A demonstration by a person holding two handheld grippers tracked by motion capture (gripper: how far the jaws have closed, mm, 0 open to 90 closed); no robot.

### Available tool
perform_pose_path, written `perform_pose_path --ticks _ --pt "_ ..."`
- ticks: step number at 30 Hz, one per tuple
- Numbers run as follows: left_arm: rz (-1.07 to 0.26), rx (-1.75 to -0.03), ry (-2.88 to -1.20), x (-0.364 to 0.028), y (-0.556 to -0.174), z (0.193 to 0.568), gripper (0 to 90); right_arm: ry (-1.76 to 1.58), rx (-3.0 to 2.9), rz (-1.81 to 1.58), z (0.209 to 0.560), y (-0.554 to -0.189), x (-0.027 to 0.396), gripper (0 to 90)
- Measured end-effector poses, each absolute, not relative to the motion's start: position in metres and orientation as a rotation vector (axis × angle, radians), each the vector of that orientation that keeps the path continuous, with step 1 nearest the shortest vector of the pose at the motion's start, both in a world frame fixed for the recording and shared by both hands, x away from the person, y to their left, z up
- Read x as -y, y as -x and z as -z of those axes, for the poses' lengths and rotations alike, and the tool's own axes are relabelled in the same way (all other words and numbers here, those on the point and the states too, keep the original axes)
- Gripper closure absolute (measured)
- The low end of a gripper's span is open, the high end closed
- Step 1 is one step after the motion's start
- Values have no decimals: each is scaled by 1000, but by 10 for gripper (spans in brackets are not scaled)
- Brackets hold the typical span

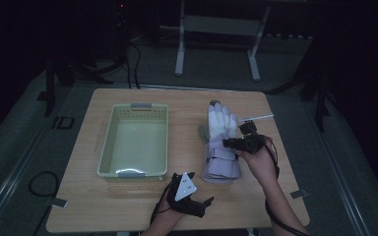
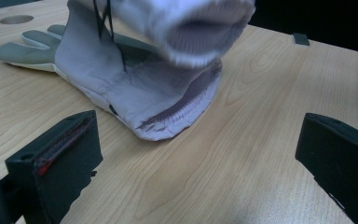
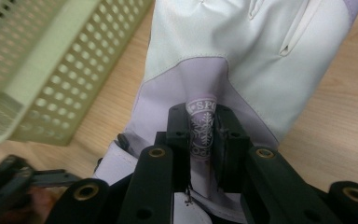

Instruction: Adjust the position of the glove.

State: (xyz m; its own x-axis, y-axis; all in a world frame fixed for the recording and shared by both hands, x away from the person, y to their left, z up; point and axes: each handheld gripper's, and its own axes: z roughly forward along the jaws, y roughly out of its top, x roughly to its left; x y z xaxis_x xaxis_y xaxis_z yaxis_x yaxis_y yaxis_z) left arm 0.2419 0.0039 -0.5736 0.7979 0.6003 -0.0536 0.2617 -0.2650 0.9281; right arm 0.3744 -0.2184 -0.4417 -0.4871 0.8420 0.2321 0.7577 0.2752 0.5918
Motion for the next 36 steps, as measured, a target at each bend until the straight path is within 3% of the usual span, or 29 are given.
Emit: perform_pose_path --ticks 16,20,24,26,28,31,36 --pt "-372 -660 -1851 -4 -242 574 4 -1558 -2445 -800 488 -393 200 765" --pt "-367 -658 -1850 -4 -243 574 4 -1533 -2472 -793 497 -396 201 723" --pt "-337 -668 -1841 -6 -244 574 4 -1492 -2498 -860 493 -395 205 605" --pt "-336 -669 -1842 -6 -245 574 4 -1420 -2521 -930 491 -393 209 485" --pt "-336 -667 -1846 -6 -245 574 4 -1373 -2533 -949 488 -390 213 449" --pt "-336 -668 -1846 -6 -245 574 4 -1230 -2523 -959 484 -384 216 264" --pt "-328 -722 -1827 -8 -248 574 4 -1154 -2588 -1048 485 -381 228 149"
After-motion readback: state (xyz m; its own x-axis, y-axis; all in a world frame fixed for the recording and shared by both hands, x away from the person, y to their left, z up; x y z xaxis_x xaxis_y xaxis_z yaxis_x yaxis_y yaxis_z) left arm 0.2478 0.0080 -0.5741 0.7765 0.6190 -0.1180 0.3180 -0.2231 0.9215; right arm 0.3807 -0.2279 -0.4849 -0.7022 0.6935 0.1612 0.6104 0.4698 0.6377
